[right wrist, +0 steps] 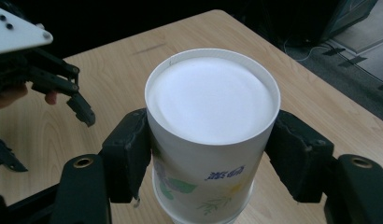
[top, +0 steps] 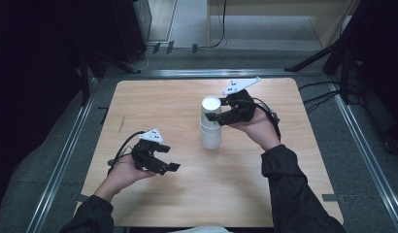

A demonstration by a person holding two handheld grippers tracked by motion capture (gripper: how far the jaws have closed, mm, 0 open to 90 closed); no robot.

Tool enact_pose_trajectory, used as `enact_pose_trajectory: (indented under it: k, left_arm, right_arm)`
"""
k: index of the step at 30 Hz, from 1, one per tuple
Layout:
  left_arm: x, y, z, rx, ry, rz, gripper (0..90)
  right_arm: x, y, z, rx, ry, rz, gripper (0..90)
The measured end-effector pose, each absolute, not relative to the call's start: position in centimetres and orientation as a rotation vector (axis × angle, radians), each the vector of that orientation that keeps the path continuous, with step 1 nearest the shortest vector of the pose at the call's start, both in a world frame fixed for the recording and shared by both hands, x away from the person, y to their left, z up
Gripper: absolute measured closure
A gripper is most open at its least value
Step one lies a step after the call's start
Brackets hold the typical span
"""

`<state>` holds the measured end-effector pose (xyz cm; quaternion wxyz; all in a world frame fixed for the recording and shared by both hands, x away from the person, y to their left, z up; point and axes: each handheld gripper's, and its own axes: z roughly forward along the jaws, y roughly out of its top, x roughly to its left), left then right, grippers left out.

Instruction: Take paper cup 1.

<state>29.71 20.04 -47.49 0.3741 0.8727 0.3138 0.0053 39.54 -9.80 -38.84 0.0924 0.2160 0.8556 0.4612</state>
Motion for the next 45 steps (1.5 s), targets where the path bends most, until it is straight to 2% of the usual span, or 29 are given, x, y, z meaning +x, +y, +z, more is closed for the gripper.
enact_pose_trajectory:
  k: [10,14,22,33,45]
  left_arm:
    - [30.0,20.3,-47.2,2.202,0.818,0.034,15.4]
    - [30.3,20.0,-46.9,2.185,0.808,0.036,15.4]
    - [30.9,19.2,-46.1,2.179,0.758,0.037,14.8]
    - [31.3,17.5,-45.1,2.163,0.669,0.007,14.0]
    - [31.4,16.0,-44.9,2.168,0.572,-0.004,13.7]
  right_arm:
    - [38.5,-11.1,-35.9,0.629,2.471,1.438,34.2]
    - [37.2,-12.0,-33.9,0.612,2.425,1.474,34.3]
    - [34.7,-13.0,-32.5,0.558,2.434,1.478,34.4]
    - [32.6,-13.9,-34.2,0.589,2.497,1.445,34.4]
    - [30.9,-14.5,-38.4,0.577,2.546,1.451,34.3]
